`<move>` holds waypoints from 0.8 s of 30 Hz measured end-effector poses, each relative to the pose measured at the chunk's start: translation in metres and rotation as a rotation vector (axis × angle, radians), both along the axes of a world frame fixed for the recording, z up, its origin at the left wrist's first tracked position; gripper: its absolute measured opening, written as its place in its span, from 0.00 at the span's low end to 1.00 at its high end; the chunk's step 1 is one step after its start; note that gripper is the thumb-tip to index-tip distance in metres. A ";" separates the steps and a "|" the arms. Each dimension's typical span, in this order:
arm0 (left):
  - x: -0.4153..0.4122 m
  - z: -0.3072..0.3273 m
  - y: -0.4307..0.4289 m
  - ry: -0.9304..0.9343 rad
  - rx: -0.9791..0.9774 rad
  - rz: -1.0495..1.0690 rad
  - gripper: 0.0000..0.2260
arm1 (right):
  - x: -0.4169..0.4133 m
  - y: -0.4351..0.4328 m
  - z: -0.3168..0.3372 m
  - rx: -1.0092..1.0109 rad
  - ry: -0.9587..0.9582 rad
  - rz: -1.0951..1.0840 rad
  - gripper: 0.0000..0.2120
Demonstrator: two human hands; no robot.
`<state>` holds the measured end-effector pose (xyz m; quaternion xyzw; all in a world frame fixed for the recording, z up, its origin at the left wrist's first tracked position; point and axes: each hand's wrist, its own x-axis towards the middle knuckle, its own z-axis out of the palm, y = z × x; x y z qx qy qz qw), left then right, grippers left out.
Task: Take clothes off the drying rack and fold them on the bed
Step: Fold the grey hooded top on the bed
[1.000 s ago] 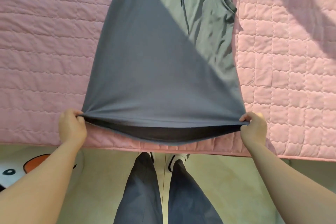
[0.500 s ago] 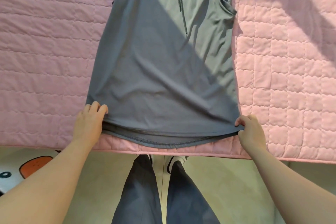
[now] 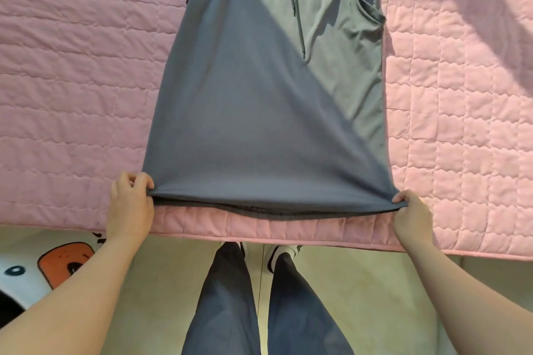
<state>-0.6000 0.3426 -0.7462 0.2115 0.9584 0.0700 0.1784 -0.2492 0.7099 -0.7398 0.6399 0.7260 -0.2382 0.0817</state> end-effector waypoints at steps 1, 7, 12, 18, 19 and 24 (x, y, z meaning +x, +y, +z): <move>0.001 0.000 0.002 -0.010 0.039 0.064 0.13 | -0.001 0.001 -0.001 -0.034 0.009 -0.063 0.18; 0.007 -0.005 0.002 -0.057 0.155 0.201 0.10 | -0.005 -0.002 -0.005 -0.072 0.096 -0.132 0.10; 0.006 -0.009 0.000 -0.076 0.178 0.328 0.10 | -0.010 -0.007 -0.001 0.010 0.135 -0.134 0.07; 0.016 -0.007 -0.004 -0.072 0.255 0.600 0.16 | -0.001 -0.004 -0.014 0.017 0.208 -0.261 0.19; 0.016 -0.009 -0.008 -0.089 0.279 0.645 0.17 | 0.006 -0.002 -0.015 0.023 0.203 -0.296 0.20; 0.033 -0.009 -0.026 -0.126 0.207 0.697 0.19 | 0.035 0.003 -0.011 0.029 0.081 -0.328 0.24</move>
